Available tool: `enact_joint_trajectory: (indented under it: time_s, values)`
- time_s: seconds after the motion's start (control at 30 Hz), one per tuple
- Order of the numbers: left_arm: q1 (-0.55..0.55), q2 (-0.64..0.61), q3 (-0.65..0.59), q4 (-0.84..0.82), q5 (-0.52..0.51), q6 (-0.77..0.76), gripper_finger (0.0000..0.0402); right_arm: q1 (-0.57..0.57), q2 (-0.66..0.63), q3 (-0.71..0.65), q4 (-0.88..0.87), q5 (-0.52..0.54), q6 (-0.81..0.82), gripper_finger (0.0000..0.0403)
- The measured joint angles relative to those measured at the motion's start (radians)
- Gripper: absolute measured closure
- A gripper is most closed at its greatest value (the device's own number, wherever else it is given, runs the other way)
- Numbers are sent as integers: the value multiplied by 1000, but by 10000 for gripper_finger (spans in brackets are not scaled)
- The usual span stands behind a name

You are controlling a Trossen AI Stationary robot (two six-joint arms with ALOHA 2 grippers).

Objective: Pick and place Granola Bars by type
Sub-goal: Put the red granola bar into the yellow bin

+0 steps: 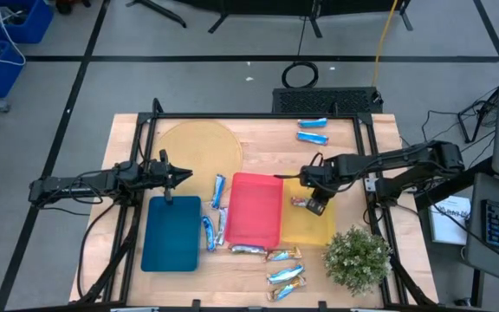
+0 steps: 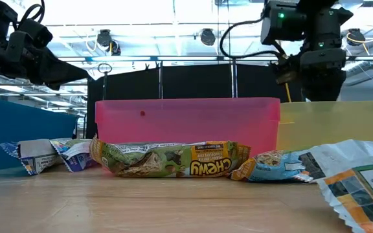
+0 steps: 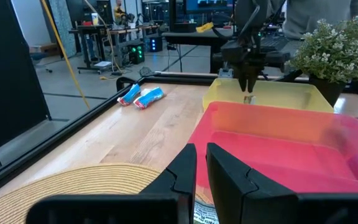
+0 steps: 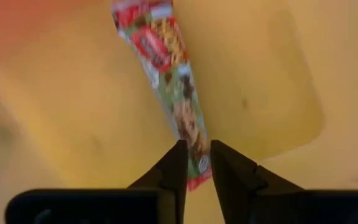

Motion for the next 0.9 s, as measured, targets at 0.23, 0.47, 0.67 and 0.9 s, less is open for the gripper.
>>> enact_joint_trajectory:
  time_s: [0.23,0.47,0.67,0.9]
  values:
    - [0,0,0,0,0,0,355,-39,-93,46,44,9,-26,304]
    - [0,0,0,0,0,1,355,-94,-212,116,318,178,-192,292]
    - [0,0,0,1,0,36,355,-303,-198,205,286,287,-404,267]
    - [0,0,0,1,0,40,355,-642,-41,313,129,163,-503,235]
